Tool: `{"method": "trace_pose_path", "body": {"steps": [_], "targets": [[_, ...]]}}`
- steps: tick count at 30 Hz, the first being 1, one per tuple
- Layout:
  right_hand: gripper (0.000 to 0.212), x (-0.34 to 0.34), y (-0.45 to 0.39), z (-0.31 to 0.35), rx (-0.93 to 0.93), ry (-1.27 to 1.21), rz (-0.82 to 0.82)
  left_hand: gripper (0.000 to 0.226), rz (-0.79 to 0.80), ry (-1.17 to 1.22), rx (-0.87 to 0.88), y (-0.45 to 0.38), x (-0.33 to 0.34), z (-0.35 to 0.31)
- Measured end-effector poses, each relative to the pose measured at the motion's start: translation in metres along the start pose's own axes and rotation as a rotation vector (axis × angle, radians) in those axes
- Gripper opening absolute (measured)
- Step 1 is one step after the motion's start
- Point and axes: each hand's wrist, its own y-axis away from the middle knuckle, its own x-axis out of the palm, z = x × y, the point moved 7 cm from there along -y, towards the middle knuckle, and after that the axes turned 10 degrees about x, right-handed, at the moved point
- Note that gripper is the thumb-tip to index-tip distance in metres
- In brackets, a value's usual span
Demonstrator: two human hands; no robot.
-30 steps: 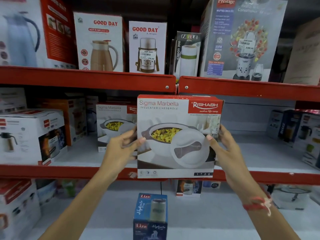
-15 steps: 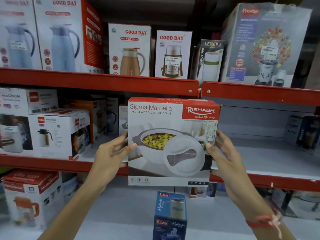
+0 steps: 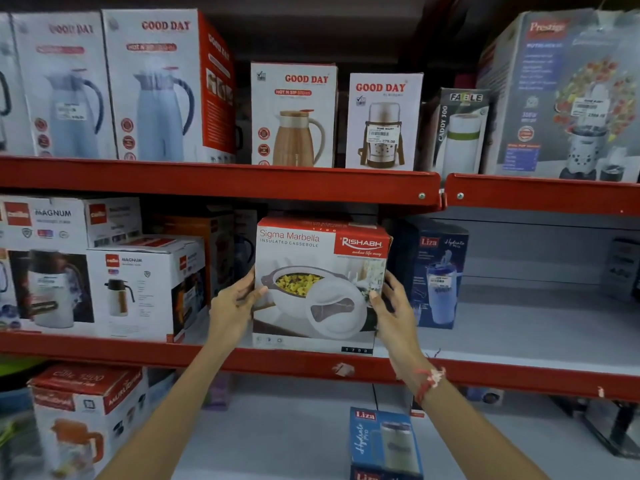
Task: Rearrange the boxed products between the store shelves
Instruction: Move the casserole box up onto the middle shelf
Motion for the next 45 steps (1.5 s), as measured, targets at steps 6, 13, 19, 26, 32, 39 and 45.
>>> {"method": "trace_pose_path", "body": {"steps": [6,13,19,26,32,39,45], "targets": [[0.056,0.014,-0.005,-0.020,0.032,0.061,-0.008,0.047,0.005,-0.059,-0.034,-0.004,0.001,0.032],[0.057,0.021,-0.010,-0.024,-0.012,0.101,-0.012,0.045,0.014,-0.065,-0.047,-0.009,0.002,0.050],[0.061,0.019,-0.011,-0.024,-0.026,0.141,0.027,0.048,0.054,-0.102,-0.011,-0.004,0.005,0.040],[0.047,-0.009,0.033,-0.018,-0.168,0.207,-0.026,0.048,-0.066,-0.343,0.132,0.049,0.008,0.006],[0.034,-0.051,0.094,-0.068,-0.119,0.244,-0.058,0.030,0.084,-0.094,0.156,0.133,0.060,0.007],[0.048,-0.106,0.146,-0.173,0.176,0.282,-0.083,0.038,0.347,0.020,-0.254,0.250,0.126,0.074],[0.067,-0.093,0.164,-0.227,0.472,0.357,0.192,0.064,0.672,-0.089,-0.429,0.291,0.163,0.085]]}}
